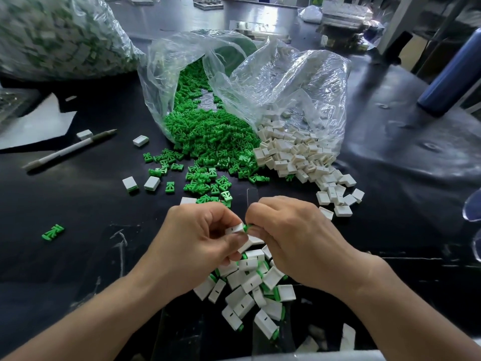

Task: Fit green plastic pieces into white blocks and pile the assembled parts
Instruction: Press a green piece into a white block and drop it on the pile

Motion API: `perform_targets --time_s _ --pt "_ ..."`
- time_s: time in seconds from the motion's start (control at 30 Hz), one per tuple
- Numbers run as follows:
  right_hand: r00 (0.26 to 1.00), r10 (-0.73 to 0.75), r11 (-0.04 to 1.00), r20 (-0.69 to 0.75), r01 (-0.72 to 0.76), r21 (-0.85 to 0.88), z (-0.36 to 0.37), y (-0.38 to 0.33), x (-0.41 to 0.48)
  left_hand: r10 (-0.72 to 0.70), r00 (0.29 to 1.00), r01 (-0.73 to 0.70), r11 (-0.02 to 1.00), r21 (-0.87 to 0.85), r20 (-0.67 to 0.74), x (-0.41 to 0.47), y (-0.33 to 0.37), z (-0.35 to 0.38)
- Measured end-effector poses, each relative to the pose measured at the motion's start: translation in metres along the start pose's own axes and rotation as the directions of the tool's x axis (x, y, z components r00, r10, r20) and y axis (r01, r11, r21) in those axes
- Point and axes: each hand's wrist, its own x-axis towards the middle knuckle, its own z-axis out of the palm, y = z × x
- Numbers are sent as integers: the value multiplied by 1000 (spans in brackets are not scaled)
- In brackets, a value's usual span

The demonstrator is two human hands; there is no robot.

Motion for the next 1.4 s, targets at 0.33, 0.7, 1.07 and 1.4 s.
perform_targets --time_s 0.33,0.7,1.07,1.4 --pt "983 162 884 -85 -106 456 4 6 3 47 998 -52 986 -159 -34 4 11 -5" --pt "857 143 32 496 -504 863 4 -2 9 24 1000 -16 900 -435 13 4 14 -1" --pt "891 144 117 430 -447 887 7 -9 6 143 989 -107 860 -499 35 4 14 3" --pt "872 193 71 450 -470 880 6 -7 7 86 996 -88 861 -500 -27 4 14 3"
